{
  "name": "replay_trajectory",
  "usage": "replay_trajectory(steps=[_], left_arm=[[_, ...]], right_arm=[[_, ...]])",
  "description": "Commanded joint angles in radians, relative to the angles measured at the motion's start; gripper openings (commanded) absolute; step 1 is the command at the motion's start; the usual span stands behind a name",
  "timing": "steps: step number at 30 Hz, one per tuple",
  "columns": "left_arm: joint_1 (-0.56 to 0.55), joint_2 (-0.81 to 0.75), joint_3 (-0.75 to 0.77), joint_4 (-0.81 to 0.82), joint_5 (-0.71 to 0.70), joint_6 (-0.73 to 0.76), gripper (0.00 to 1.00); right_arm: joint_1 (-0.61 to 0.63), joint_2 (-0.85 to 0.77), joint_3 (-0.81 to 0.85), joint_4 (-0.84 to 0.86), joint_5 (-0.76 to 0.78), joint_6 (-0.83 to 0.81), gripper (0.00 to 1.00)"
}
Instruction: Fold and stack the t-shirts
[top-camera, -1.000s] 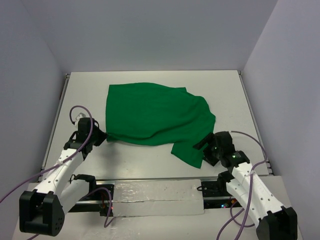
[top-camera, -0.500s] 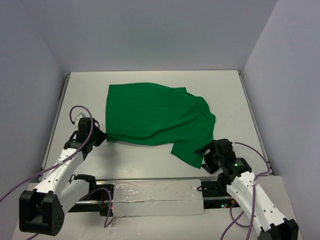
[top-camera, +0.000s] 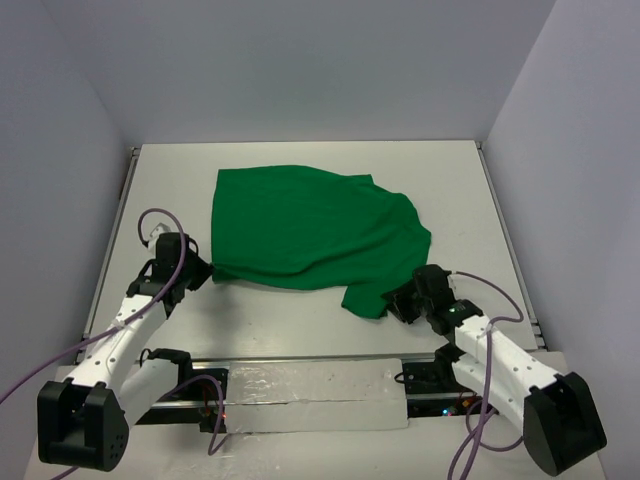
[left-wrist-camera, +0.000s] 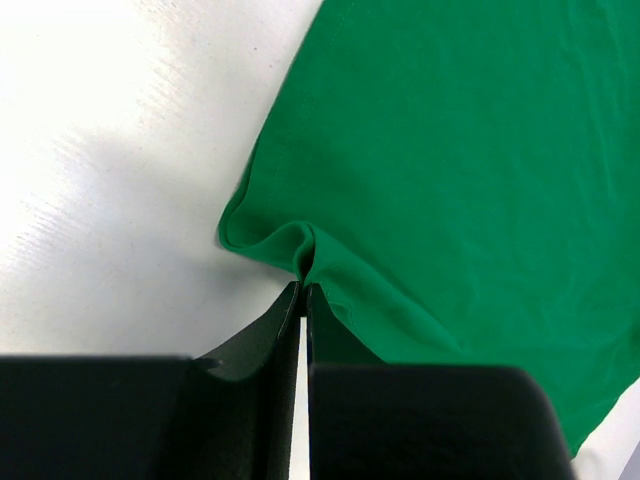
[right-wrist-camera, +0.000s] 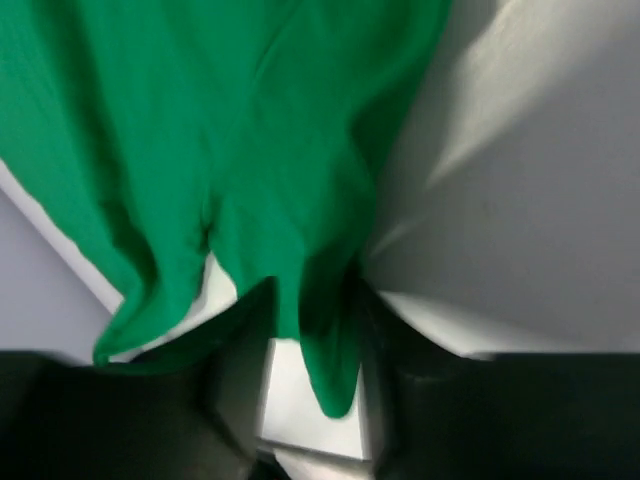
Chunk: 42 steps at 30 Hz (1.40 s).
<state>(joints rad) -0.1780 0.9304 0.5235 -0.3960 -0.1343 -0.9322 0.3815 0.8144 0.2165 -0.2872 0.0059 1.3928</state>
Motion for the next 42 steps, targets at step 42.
replay_trajectory(steps=[42], left_arm=[[-0.006, -0.123, 1.21, -0.18, 0.058, 0.147, 0.1]], right_arm=[[0.043, -0.066, 1.584, -0.203, 0.163, -0.885, 0.09]])
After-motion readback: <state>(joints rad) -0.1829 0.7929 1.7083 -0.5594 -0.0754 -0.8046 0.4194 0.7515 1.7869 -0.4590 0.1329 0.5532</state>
